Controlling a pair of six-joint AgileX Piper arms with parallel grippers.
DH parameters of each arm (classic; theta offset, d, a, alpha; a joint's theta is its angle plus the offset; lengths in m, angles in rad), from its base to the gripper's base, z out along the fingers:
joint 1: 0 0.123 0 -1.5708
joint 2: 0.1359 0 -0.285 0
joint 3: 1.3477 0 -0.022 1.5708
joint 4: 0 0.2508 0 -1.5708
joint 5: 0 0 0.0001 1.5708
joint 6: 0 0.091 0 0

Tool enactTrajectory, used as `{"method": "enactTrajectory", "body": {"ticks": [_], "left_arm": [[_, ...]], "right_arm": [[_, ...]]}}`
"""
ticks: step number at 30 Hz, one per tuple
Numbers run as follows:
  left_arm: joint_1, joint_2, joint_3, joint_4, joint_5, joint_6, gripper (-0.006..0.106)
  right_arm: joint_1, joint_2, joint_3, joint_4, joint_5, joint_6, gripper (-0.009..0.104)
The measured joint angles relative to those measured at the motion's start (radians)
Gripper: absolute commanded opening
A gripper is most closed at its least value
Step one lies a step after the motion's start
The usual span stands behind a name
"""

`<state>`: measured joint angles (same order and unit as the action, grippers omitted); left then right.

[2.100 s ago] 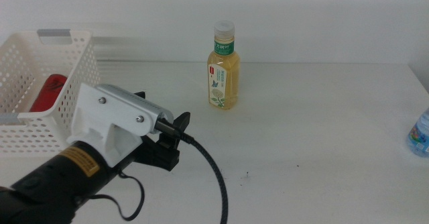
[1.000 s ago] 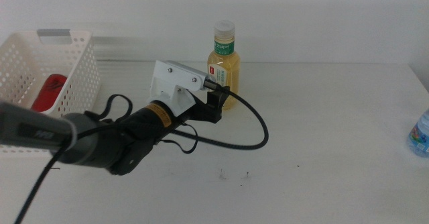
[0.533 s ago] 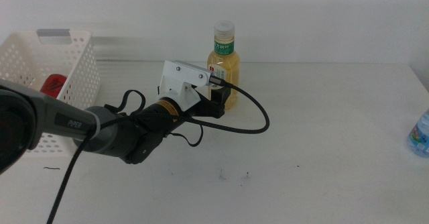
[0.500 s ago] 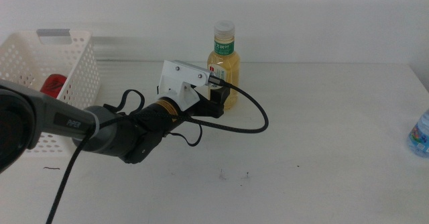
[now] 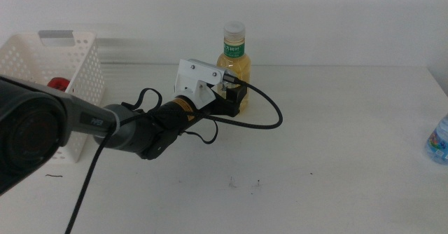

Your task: Use arms to grab the bottles and put them into the dustbin to the left of the table.

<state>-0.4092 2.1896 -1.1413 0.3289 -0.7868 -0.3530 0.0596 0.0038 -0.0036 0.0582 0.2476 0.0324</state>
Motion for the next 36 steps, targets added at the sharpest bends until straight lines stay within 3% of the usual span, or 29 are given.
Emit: {"method": "enactTrajectory", "body": {"ticks": [18,21,29,36], "left_arm": [[0.000,0.149,-0.204,0.013,0.004,-0.027,0.094],[0.000,0.149,-0.204,0.028,0.004,-0.027,0.085],[0.007,0.149,-0.204,0.100,0.003,-0.070,0.040],[0.039,0.021,-0.059,0.257,0.014,-0.179,0.036]], "right_arm": [[0.000,0.000,0.000,0.000,0.000,0.000,0.087],[0.000,0.000,0.000,0.000,0.000,0.000,0.087],[0.000,0.000,0.000,0.000,0.000,0.000,0.087],[0.000,0.000,0.000,0.000,0.000,0.000,0.087]]}}
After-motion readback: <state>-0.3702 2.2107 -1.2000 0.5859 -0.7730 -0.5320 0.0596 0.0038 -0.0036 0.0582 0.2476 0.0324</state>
